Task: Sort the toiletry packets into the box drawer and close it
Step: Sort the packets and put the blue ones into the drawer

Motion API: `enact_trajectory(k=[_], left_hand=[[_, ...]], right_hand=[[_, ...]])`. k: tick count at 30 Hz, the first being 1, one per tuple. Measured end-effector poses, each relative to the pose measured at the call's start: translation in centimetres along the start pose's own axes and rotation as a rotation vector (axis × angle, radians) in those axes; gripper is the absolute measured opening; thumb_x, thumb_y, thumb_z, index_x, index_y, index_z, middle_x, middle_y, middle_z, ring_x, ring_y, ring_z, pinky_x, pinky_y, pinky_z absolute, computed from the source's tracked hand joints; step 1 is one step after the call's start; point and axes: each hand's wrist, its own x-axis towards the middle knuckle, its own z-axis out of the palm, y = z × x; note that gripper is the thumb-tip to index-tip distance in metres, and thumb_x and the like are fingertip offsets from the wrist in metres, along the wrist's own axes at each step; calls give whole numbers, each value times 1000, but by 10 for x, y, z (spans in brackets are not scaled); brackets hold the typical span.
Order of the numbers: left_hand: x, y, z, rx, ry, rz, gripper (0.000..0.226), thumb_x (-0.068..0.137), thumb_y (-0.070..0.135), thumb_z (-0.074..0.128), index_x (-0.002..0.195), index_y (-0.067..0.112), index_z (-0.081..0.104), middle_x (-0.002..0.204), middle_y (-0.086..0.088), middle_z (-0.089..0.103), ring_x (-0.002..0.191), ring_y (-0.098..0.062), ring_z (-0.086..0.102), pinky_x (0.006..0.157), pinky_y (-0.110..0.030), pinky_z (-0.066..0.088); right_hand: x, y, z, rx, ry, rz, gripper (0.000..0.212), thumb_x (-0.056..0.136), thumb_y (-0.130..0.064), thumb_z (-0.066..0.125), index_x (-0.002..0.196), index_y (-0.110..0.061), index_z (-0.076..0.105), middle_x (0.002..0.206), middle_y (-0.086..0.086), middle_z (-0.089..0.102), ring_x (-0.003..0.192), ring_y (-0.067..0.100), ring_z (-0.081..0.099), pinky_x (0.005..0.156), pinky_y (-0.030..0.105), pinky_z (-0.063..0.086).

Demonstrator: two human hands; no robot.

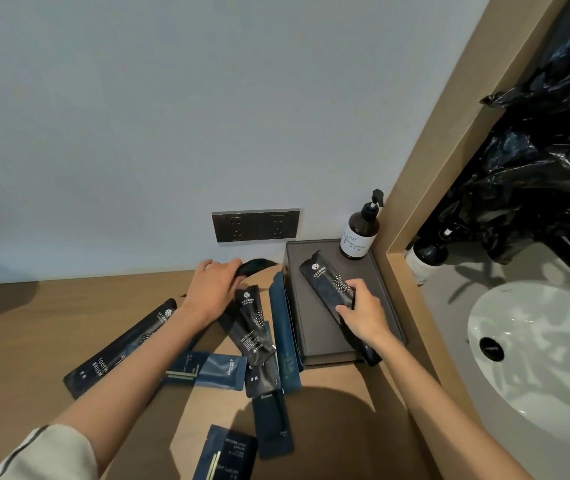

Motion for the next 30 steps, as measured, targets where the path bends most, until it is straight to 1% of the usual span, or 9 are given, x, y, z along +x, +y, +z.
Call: enact_trajectory(k=[4,6,9,12,15,18,21,26,30], left_hand=[[-29,20,-33,-249,-2,-82,30,98,31,47,120,10,45,71,5,54,57,-13,50,48,-22,32],[-42,28,-41,-425,28,-148,41,98,31,49,133,12,38,78,5,57,61,-12,55,50,-20,35],[-59,39,-48,-783,86,-235,68,95,24,55,151,23,15,117,14,57,92,-1,62,68,-9,43],[-72,48,-48,-1038,92,-258,92,93,19,59,150,42,-10,139,21,38,110,-3,58,88,-22,49],[-79,57,-50,-982,67,-182,71,95,16,55,149,42,17,148,22,30,131,0,41,108,-30,38],[-85,67,-48,-954,41,-153,35,98,16,50,127,35,55,132,20,55,117,20,44,109,-18,35],[-89,74,-42,-991,0,-187,28,100,24,46,120,38,59,124,26,57,108,28,44,93,1,34],[-87,84,-25,-1117,-40,-265,43,89,55,39,122,39,63,115,22,66,111,2,59,97,-26,44],[-78,87,-11,-1129,17,-220,38,89,56,44,110,36,68,105,21,71,102,4,62,89,-18,45]], right_hand=[[-28,-11,-16,251,33,-43,43,87,-8,67,124,-15,48,115,-3,59,105,8,55,83,18,42],[-45,-17,-21,364,36,-60,46,87,-9,68,127,-17,48,116,-5,60,108,7,57,81,15,45],[-68,-19,-23,480,29,-69,49,86,-14,69,128,-23,47,121,-4,63,115,14,59,96,35,50],[-89,-21,-20,555,21,-97,48,83,-23,73,123,-34,49,126,-4,63,119,16,58,103,46,46],[-105,-29,-13,591,40,-120,50,77,-30,77,118,-42,52,127,-7,62,122,18,56,104,49,44],[-112,-35,-2,623,32,-154,55,75,-32,78,124,-34,53,131,-5,60,125,19,53,105,48,43],[-115,-36,11,627,3,-208,56,78,-30,77,128,-25,54,127,-7,63,121,14,57,105,45,44],[-107,-29,37,611,-8,-333,42,88,-14,67,127,-21,55,118,-13,66,110,0,61,98,27,49],[-95,-23,57,575,52,-458,43,95,-11,56,135,-24,52,122,-15,63,113,-4,58,95,14,45]])
